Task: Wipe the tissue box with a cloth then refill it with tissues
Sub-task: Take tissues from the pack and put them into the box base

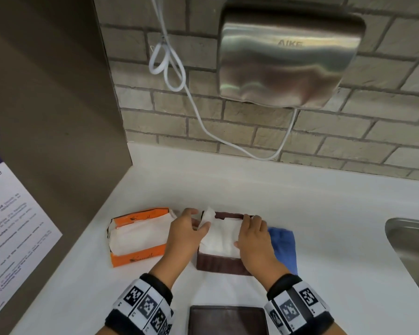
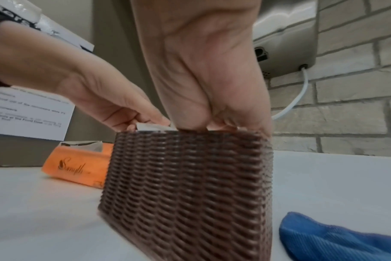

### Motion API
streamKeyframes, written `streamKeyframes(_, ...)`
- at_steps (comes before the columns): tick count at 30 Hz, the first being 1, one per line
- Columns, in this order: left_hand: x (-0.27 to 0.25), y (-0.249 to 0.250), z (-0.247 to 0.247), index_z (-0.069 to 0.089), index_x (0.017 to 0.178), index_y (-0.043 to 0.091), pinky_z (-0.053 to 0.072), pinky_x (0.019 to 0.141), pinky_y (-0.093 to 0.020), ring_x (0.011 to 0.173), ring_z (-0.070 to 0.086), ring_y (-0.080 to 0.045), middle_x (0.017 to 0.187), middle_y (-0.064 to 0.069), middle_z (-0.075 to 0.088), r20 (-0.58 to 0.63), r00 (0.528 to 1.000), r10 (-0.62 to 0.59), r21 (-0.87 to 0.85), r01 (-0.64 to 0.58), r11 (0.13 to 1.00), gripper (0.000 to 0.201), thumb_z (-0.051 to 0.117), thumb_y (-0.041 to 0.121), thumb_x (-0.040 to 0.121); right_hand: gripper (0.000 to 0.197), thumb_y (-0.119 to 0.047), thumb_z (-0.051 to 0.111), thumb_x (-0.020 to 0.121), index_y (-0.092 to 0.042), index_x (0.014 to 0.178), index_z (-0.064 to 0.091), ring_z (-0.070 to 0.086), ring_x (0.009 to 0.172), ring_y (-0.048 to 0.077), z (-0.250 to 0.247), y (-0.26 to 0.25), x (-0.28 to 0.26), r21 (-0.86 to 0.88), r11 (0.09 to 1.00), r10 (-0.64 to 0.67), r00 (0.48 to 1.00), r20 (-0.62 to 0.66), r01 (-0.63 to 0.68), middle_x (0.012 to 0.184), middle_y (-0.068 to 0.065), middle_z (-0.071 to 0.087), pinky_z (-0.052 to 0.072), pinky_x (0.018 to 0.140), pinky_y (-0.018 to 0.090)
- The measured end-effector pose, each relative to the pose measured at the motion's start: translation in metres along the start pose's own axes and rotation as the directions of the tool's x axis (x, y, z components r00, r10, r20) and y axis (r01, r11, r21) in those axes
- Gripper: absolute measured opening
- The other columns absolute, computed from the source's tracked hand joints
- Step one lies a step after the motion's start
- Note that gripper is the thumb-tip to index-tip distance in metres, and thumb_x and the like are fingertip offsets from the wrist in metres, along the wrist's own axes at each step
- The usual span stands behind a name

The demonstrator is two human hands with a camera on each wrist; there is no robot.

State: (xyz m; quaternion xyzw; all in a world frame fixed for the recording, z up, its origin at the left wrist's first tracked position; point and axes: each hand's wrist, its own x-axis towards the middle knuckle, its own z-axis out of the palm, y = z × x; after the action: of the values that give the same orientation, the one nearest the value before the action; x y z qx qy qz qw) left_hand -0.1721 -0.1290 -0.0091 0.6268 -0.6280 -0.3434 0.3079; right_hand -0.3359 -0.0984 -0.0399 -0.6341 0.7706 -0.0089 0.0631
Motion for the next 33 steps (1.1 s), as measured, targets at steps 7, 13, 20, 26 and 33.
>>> streamKeyframes(7, 0.002, 0.003, -0.006, 0.062, 0.086, 0.015, 0.035, 0.057, -0.004, 0.073, 0.055, -0.007, 0.074, 0.011, 0.058, -0.01, 0.996, 0.093, -0.015, -0.093, 0.996, 0.008, 0.064, 0.022, 0.087, 0.075, -0.048, 0.061, 0.084, -0.023, 0.145, 0.025, 0.025, 0.132, 0.029, -0.04, 0.009, 0.0, 0.108, 0.994, 0.021, 1.0, 0.002, -0.021, 0.143, 0.01, 0.023, 0.03, 0.107, 0.038)
streamKeyframes(13, 0.003, 0.021, -0.014, 0.051, 0.086, 0.007, 0.035, 0.055, -0.014, 0.065, 0.049, -0.008, 0.075, 0.001, 0.053, 0.038, 0.992, 0.124, -0.099, -0.12, 0.988, 0.014, 0.055, 0.018, 0.091, 0.024, -0.013, 0.05, 0.091, -0.01, 0.11, 0.064, 0.057, 0.101, 0.028, -0.026, 0.029, 0.007, 0.083, 0.982, -0.172, 0.985, 0.02, 0.169, 0.11, 0.011, 0.063, 0.037, 0.075, 0.026)
streamKeyframes(20, -0.01, 0.061, -0.032, 0.044, 0.103, 0.011, 0.055, 0.082, -0.038, 0.095, 0.059, -0.02, 0.103, -0.014, 0.057, 0.252, 0.963, 0.098, -0.468, 0.033, 0.883, 0.013, 0.042, 0.023, 0.099, 0.061, -0.046, 0.055, 0.09, -0.027, 0.143, 0.031, 0.05, 0.117, 0.015, -0.068, 0.029, 0.0, 0.707, 0.707, -0.006, 1.0, -0.008, 0.01, 0.124, -0.003, 0.052, 0.039, 0.094, 0.026)
streamKeyframes(26, -0.011, 0.088, -0.04, 0.043, 0.096, 0.025, 0.055, 0.087, -0.049, 0.107, 0.061, -0.025, 0.115, -0.015, 0.058, 0.298, 0.925, 0.236, -0.685, 0.035, 0.727, 0.006, 0.04, 0.023, 0.1, 0.08, -0.03, 0.077, 0.074, -0.013, 0.142, 0.037, 0.066, 0.103, 0.023, -0.094, 0.043, -0.01, 0.834, -0.467, -0.246, 0.949, 0.197, -0.294, 0.122, 0.01, 0.062, 0.056, 0.078, 0.038)
streamKeyframes(33, -0.015, 0.027, 0.001, 0.034, 0.106, 0.018, 0.058, 0.064, -0.04, 0.065, 0.061, -0.027, 0.068, -0.003, 0.052, 0.064, 0.985, 0.163, -0.026, -0.161, 0.987, 0.025, 0.048, 0.006, 0.091, 0.073, -0.011, 0.075, 0.079, -0.026, 0.134, 0.03, 0.063, 0.066, 0.017, -0.072, 0.039, -0.007, 0.898, 0.431, 0.112, 0.992, 0.051, -0.095, 0.078, 0.01, 0.064, 0.051, 0.058, 0.015)
